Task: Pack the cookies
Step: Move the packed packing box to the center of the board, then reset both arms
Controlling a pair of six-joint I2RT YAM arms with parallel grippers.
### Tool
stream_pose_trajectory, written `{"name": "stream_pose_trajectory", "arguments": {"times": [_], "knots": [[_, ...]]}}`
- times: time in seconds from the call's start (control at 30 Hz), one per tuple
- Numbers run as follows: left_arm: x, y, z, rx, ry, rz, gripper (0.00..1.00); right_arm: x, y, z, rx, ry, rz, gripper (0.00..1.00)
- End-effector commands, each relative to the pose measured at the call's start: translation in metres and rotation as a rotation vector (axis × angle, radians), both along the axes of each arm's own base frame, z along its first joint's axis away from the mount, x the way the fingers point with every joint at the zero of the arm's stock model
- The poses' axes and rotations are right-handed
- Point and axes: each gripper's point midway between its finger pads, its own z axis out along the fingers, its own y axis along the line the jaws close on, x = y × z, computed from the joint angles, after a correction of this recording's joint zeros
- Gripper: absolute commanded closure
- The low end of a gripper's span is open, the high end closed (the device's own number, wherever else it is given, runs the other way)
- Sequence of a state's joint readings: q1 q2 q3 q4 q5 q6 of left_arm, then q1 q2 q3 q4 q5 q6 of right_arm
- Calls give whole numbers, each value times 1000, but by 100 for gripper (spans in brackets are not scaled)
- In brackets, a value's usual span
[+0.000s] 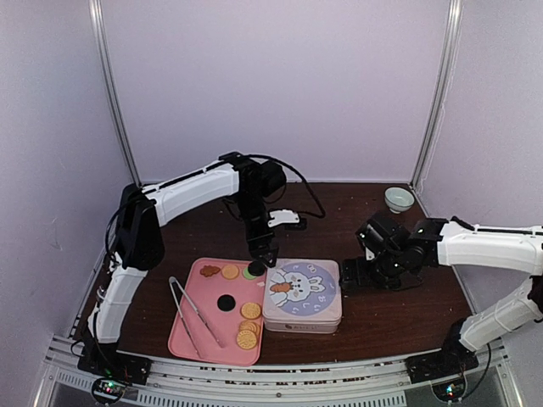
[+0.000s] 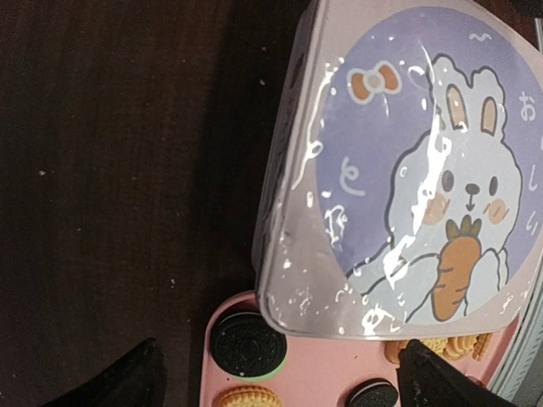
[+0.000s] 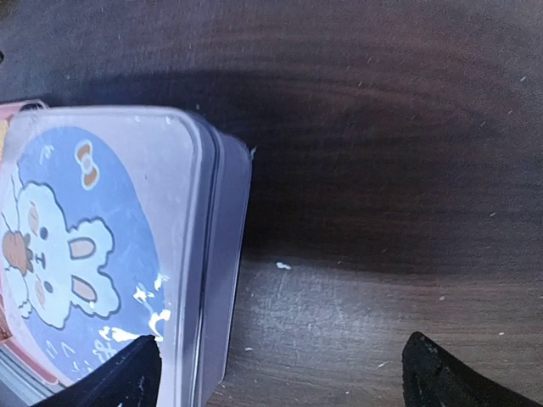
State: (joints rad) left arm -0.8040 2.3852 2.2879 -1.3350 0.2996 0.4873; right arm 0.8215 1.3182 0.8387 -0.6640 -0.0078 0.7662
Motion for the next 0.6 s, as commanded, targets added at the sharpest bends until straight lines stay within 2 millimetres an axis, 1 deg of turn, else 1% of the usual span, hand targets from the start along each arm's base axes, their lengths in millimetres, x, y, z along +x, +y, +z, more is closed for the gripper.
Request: {"name": "stream_pose_trajectory", "arguments": {"times": [0.0,0.07,0.13,0.17,0.23,0.27,0.3,0.33,0.4,0.43,0.5,0.57], "knots": [[35,22,91,-103,-189,122,2,31,-23,54,-64,-150,-29,0],[50,45,113,-114,-233,194,2,47,-32,72,-79,-203,-50,0],[65,75,131,-129,-265,279,2,68,-45,95,-83,-278,-100,0],[75,93,140,-139,-284,332,2,78,-51,106,-78,-320,-129,0],[94,134,153,-156,-319,460,2,97,-73,126,-90,-410,-206,0],[100,158,156,-164,-330,532,2,105,-88,135,-121,-458,-257,0],[112,186,157,-176,-345,622,2,111,-106,142,-163,-503,-316,0],[119,211,158,-191,-361,698,2,116,-122,145,-201,-544,-372,0],[128,254,148,-217,-379,836,2,126,-155,143,-249,-600,-470,0],[132,274,142,-231,-396,899,2,130,-165,139,-267,-633,-494,0],[132,305,128,-274,-429,978,2,134,-184,130,-362,-718,-517,0],[130,326,107,-300,-469,1038,2,132,-201,120,-450,-774,-568,0]]}}
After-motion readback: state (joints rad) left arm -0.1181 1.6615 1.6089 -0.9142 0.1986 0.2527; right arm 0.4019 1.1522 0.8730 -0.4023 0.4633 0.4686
